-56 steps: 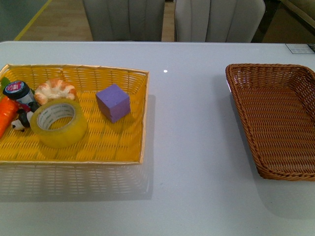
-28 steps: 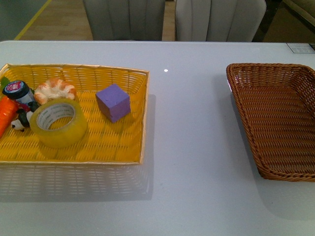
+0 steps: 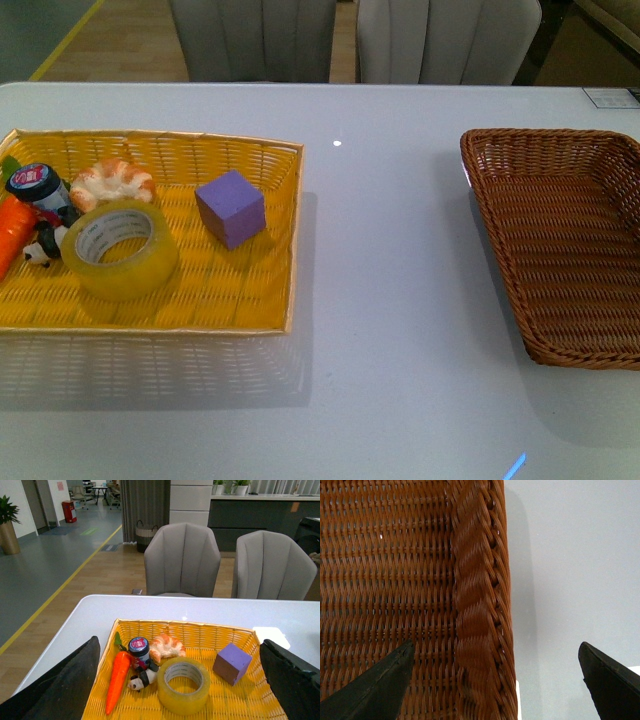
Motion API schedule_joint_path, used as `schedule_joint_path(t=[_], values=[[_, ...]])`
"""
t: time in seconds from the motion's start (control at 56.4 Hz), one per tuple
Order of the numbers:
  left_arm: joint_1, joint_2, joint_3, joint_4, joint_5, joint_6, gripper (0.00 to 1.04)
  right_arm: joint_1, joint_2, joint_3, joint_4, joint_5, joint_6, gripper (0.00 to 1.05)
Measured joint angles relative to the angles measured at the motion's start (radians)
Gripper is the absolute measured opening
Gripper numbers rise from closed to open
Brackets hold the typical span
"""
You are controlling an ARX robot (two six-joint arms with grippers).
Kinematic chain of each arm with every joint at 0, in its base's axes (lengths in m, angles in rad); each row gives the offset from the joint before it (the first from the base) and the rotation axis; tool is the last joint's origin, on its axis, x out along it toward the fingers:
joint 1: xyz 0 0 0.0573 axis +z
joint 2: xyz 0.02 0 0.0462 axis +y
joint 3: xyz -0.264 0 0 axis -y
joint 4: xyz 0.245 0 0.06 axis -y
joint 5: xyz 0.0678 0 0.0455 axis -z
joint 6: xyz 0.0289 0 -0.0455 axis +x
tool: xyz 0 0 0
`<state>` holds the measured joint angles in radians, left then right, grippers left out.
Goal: Move tape to another basket
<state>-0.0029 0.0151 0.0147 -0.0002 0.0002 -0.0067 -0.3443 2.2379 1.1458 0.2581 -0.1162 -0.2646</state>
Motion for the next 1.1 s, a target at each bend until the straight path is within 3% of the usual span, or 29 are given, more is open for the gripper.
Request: schedule_joint_path(t=[0.124, 0.39, 0.691, 1.099], values=[[0.0, 0.0, 0.0, 0.0, 0.0, 0.0, 0.96, 0.01, 0.04, 0.02, -0.002, 0.016, 0.011, 0.9], [0.0, 0.0, 0.0, 0.0, 0.0, 0.0, 0.96, 0.033, 0.08, 0.005, -0.002, 0.05, 0.029, 0.5], [0.0, 0.0, 0.0, 0.0, 0.0, 0.0, 0.96, 0.127, 0.03, -0.065, -0.006, 0.041, 0.094, 0.06], [0.0, 0.0, 0.0, 0.0, 0.0, 0.0, 0.96, 0.259, 0.011, -0.079, -0.021, 0.046, 0.167, 0.04]])
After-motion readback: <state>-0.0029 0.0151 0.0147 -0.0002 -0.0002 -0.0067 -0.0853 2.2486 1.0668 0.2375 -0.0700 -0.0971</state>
